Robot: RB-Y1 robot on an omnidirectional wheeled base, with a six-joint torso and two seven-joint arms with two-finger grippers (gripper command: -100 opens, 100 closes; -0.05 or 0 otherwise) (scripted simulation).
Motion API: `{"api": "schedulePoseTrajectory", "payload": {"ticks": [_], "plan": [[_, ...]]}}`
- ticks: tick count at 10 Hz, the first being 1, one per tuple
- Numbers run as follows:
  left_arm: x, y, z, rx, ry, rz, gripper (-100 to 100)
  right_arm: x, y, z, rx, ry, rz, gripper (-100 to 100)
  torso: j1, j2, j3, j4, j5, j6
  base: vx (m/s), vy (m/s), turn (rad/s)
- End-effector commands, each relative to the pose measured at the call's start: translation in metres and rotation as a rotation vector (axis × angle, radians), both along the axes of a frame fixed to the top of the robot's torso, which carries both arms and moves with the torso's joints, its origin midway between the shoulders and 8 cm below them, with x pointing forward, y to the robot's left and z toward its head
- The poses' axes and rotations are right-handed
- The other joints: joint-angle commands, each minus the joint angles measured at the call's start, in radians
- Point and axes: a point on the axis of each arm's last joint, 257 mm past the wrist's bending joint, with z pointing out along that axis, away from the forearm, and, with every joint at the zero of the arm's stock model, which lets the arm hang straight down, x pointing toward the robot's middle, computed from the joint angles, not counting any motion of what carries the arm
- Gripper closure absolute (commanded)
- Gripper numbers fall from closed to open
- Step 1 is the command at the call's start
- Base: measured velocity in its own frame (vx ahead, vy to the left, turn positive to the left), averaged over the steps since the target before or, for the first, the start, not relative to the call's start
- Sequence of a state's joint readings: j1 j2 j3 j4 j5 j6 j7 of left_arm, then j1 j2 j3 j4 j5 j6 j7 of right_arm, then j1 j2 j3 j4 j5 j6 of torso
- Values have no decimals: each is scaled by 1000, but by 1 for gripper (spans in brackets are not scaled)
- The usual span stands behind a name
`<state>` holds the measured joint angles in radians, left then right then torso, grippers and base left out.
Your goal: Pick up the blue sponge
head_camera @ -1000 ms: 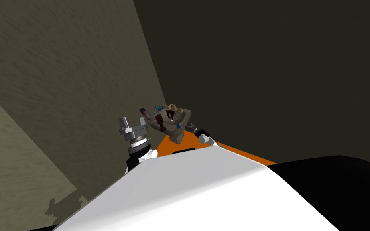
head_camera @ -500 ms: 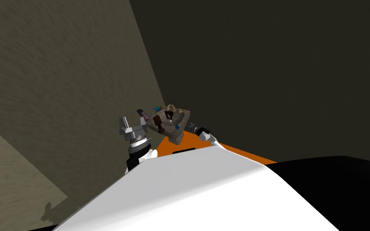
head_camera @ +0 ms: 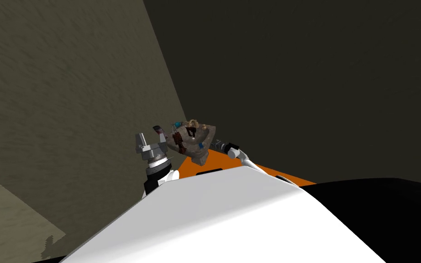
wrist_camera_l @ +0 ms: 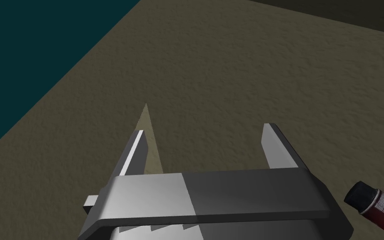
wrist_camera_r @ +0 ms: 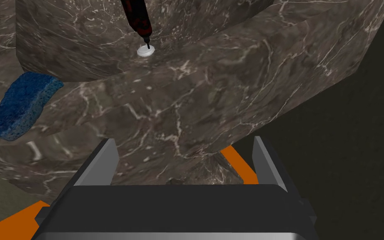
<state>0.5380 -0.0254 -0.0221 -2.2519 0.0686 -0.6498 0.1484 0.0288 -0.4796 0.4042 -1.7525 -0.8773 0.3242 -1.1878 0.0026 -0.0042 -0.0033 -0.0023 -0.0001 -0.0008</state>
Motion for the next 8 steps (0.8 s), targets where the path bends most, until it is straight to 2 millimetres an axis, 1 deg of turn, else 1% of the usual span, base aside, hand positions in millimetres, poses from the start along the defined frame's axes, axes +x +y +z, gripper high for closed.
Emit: {"api": "schedulePoseTrajectory", "payload": {"ticks": [1,2,3,4,5,7,8], "plan": [[0,0,0,0,0,0,0,-3,1,-4,-13,20,13,-100,0,0,0,0,0,0,15,6,4],[0,0,0,0,0,0,0,2,-4,2,-44,18,32,-100,0,1,0,0,0,0,22,18,-69],[0,0,0,0,0,0,0,-1,-3,-4,-54,40,42,-100,0,1,0,0,0,0,27,24,-44],[0,0,0,0,0,0,0,-2,-3,-5,-56,45,45,-100,1,0,0,0,0,0,14,12,0],[0,0,0,0,0,0,0,3,-8,2,-88,42,60,-100,0,1,1,0,0,0,26,21,-71],[0,0,0,0,0,0,0,-2,-7,-5,-100,70,73,-100,1,0,0,0,0,0,24,21,-23],[0,0,0,0,0,0,0,4,-14,3,-131,66,84,-100,1,1,0,0,0,0,29,31,-81]]}}
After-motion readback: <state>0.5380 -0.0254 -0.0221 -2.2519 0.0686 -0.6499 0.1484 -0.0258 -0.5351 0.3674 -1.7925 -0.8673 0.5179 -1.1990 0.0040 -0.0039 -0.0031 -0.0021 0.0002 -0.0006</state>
